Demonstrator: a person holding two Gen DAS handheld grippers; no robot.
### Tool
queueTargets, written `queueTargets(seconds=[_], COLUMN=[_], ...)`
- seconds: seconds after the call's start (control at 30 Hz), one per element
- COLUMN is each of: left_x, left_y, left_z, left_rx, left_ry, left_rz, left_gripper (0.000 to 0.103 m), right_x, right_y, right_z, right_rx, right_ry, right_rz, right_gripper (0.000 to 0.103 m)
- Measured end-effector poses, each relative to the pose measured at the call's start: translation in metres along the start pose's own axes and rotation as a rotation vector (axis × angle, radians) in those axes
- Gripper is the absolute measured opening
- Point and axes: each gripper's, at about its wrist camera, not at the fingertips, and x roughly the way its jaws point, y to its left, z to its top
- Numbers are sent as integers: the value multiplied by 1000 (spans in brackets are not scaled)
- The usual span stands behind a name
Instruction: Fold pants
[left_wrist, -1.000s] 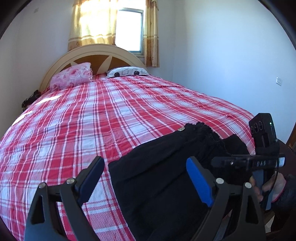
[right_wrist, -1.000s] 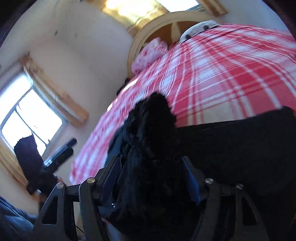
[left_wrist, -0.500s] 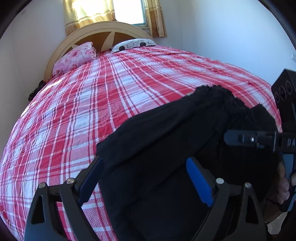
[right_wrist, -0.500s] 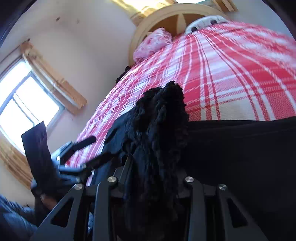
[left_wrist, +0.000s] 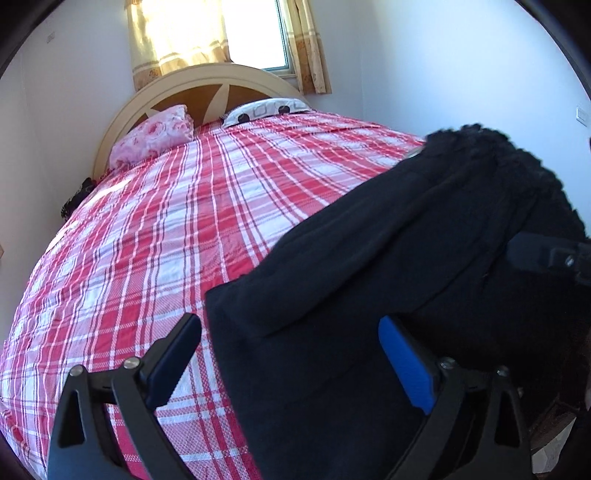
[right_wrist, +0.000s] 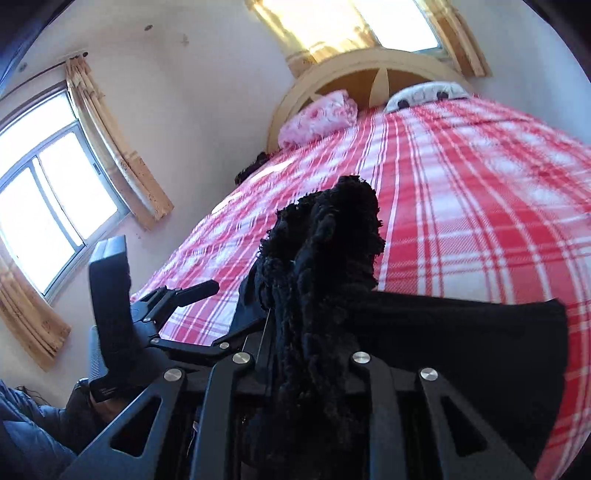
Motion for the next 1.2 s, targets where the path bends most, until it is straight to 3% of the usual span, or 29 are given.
queueTargets(seconds=[0.2, 0.37, 0.47, 0.63, 0.73, 0.83, 0.97, 1.07, 1.2], left_x=[0, 13, 20, 20, 10, 5, 16, 47, 86], left_y=[7, 8, 4, 1, 2, 0, -16, -21, -11], left_z=[1, -8, -12, -11, -3, 10, 25, 26, 27], left_rx=[-29, -56, -57, -84, -111, -134, -74, -50, -71], left_ry=[5, 55, 75, 80, 24, -17, -41, -8, 84], left_rz=[19, 14, 7, 19, 39, 33, 45, 127, 131], left_gripper=[99, 99, 99, 99, 99, 99, 99, 101, 101], right_x=[-59, -66, -59, -55, -61, -59, -39, -45, -66], right_y=[-37, -89, -111, -108, -100, -92, -124, -135, -140], right_z=[-14, -70, -96, -85, -73, -62, -70, -71, -69], right_rx=[131, 316, 411, 355, 299, 214, 345, 420, 471], right_ry=[-111, -75, -63, -65, -114, -126, -34, -43, -76], right_rz=[-53, -179, -176, -193, -155, -173, -168, -92, -92], right_gripper=[21, 21, 21, 22, 22, 22, 23, 30, 37])
